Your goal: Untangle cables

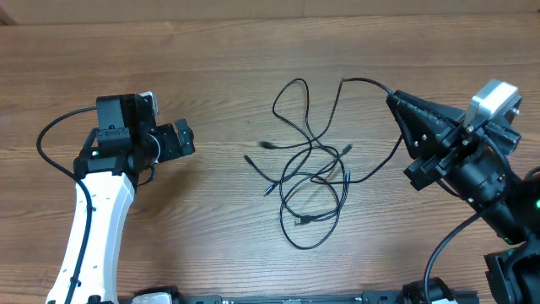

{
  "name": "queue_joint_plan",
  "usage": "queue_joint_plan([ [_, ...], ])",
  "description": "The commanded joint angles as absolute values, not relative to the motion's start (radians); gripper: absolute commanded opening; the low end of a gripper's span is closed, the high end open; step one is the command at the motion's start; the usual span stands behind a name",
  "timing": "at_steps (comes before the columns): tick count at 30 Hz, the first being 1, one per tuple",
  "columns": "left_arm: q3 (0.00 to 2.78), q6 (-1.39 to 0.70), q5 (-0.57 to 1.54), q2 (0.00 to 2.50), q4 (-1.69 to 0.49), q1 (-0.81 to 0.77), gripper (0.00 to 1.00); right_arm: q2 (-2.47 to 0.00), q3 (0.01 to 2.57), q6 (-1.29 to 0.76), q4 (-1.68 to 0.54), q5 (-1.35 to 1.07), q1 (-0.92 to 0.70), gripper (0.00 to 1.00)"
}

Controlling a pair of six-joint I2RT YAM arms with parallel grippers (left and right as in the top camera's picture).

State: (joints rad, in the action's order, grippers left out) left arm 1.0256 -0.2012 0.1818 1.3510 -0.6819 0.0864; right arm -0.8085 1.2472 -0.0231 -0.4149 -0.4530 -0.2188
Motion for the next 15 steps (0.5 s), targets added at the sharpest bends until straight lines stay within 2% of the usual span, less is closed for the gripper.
queue_joint_plan([
  [1,1.029,-0.179,0.173,1.342,-0.68,0.084,0.99,-0.818,1.273,-0.036,-0.429,-0.326,-0.225,0.04],
  [15,1.029,-0.179,0.173,1.342,-0.68,0.084,1.0,-1.083,1.273,-0.037,-0.397,0.086,-0.224,0.04],
])
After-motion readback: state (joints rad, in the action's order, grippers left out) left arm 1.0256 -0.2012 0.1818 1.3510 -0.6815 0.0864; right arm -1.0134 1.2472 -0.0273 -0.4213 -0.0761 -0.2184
